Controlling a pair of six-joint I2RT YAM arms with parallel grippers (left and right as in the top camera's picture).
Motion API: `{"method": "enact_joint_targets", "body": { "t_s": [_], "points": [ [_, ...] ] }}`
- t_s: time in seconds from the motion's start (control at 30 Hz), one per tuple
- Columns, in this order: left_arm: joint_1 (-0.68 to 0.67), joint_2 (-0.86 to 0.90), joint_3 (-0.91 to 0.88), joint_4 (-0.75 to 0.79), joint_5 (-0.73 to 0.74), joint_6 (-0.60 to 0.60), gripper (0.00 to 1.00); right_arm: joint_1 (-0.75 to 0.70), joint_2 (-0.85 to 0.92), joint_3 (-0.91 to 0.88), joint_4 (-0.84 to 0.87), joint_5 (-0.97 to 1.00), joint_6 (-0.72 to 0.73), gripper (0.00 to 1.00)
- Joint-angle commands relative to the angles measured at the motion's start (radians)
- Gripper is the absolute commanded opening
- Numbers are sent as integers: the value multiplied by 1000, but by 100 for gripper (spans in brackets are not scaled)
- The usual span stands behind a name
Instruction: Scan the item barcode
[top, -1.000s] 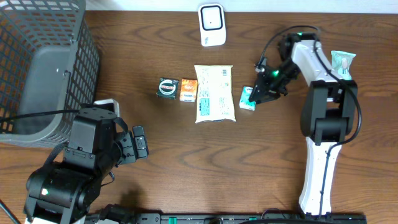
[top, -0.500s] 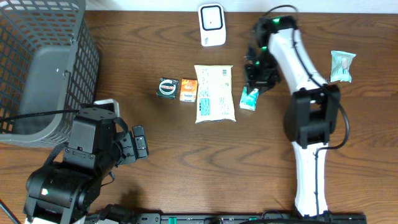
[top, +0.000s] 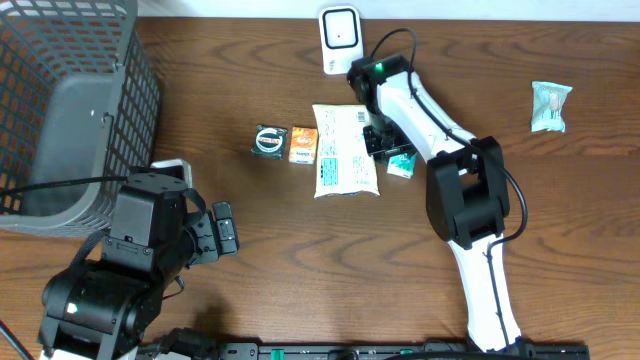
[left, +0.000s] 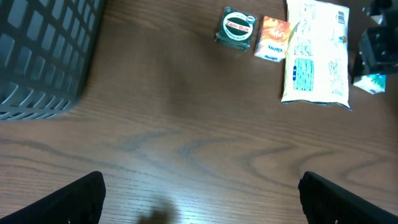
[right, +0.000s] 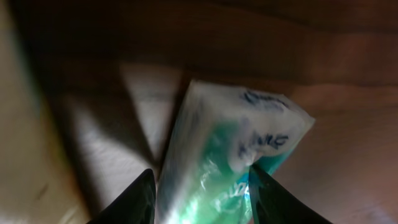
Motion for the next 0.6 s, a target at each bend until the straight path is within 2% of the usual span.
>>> {"method": "enact_joint_targets", "body": {
  "t_s": [0.0,0.03,0.1,0.13,0.3,0.37,0.57],
  "points": [
    [2,-3,-1,0,-2,2,98,5,-7,-67,36,93,41,42],
    [2,-3,-1,0,-2,2,98,5,-7,-84,48,98,40,40],
    [2,-3,-1,0,-2,2,97,1,-7,-111,60,95,40,10],
    [2,-3,-1,0,-2,2,98,-2,-7,-117,60,86,40,1],
    [2,-3,-1,0,-2,2,98,-36,-34,-52,-10,-3,-44,1],
    [2,-3,-1,0,-2,2,98,-56,-54,-4,-31,-112,-124,1],
    [2,-3,-1,0,-2,2,98,-177,-89,42,-47,-675,-471,1]
  ]
}}
